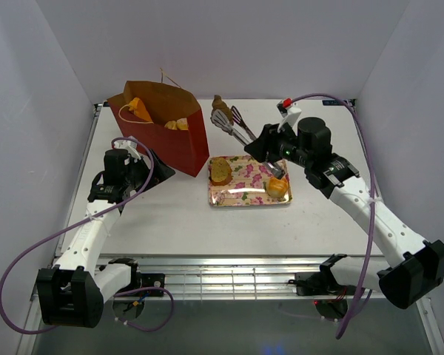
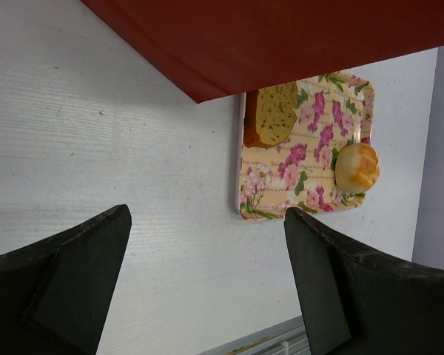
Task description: Place the fake bread into the paper bag
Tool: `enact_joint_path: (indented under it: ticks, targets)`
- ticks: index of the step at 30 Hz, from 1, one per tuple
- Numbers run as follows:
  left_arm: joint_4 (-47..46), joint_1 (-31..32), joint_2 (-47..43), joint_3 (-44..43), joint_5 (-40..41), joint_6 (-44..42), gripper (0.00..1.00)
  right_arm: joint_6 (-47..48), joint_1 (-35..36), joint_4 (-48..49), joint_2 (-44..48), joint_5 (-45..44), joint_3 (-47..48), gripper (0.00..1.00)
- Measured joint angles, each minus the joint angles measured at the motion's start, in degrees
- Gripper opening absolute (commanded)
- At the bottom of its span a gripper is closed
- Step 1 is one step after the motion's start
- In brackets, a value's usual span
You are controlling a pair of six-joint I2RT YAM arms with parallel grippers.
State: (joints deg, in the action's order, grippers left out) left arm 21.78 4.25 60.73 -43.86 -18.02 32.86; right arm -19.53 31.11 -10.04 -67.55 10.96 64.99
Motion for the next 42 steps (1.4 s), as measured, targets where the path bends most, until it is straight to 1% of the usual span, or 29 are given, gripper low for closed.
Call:
enact_joint_path:
  ticks: [11, 17, 42]
  targets:
    - [0.0, 0.0, 0.35, 0.02, 0.0, 0.0, 0.95, -1.31, 5.38, 2.71, -8.33, 2.58, 8.39, 0.49]
    - [0.0, 0.0, 0.37, 0.0, -0.02, 0.02, 0.95, -1.36, 7.15, 3.85, -12.28, 2.73, 11.04, 0.49]
    - [-0.35, 0.0, 0.37, 0.26, -0.98, 0.17, 0.95, -1.07, 7.72, 3.82, -26.25, 3.17, 24.09, 0.5]
